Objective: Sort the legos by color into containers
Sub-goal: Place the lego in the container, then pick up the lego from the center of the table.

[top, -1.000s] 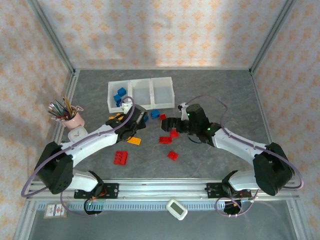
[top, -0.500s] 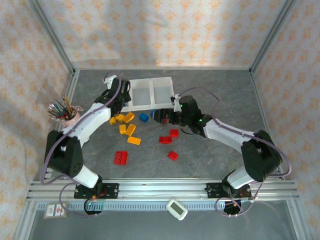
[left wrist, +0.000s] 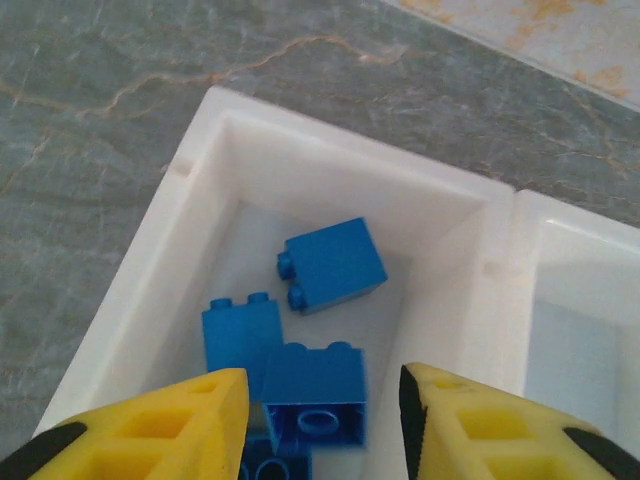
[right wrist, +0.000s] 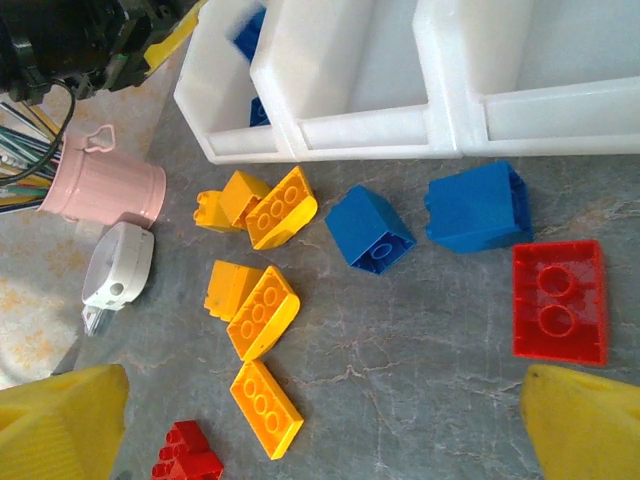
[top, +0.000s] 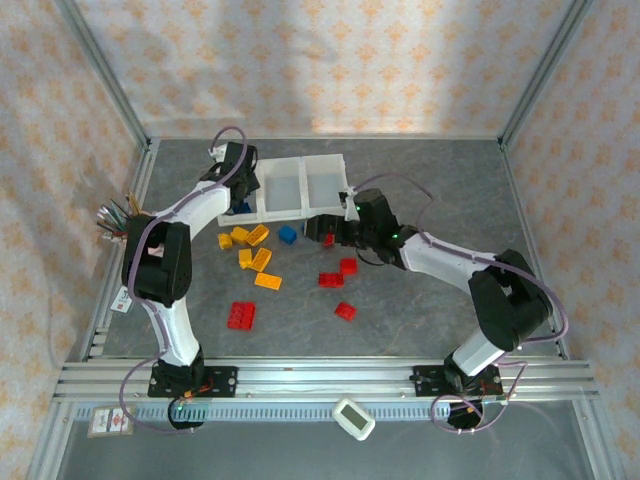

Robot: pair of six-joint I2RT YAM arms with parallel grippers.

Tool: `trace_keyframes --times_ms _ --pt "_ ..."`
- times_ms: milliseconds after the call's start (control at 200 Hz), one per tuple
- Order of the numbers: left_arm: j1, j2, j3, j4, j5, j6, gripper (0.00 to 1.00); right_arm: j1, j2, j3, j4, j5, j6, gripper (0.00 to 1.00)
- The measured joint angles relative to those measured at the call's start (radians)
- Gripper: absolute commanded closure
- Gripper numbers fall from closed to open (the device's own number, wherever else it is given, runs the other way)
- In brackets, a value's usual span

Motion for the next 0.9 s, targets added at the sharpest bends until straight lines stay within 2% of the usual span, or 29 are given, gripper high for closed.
trace_keyframes --times_ms 235,375,465,566,711,896 --pt "0.0 -0.053 -0.011 -0.015 0.032 0.006 0.43 -0.039 -0.028 -0.023 0.001 -0.001 -0.004 0.0" --pt "-0.003 -0.174 -0.121 -0.017 0.113 0.006 0.42 -0.063 -0.082 -0.077 0.002 0.0 -0.009 0.0" --pt "-0.023 -0.249 -0.19 -0.019 0.12 0.0 0.4 -0.07 -0.1 -0.111 0.002 0.0 -0.012 0.0" --pt "-0.079 -0.33 -0.271 -0.022 0.121 -0.022 0.39 -0.071 -0.105 -0.153 0.004 0.0 -0.011 0.0" --pt "-0.209 -0.415 -0.375 -0.021 0.112 -0.099 0.38 -0.071 -0.107 -0.209 0.014 0.0 -0.011 0.0" --pt "-0.336 -0.441 -0.474 0.004 0.095 -0.227 0.33 -0.07 -0.107 -0.257 0.04 0.001 -0.011 0.0"
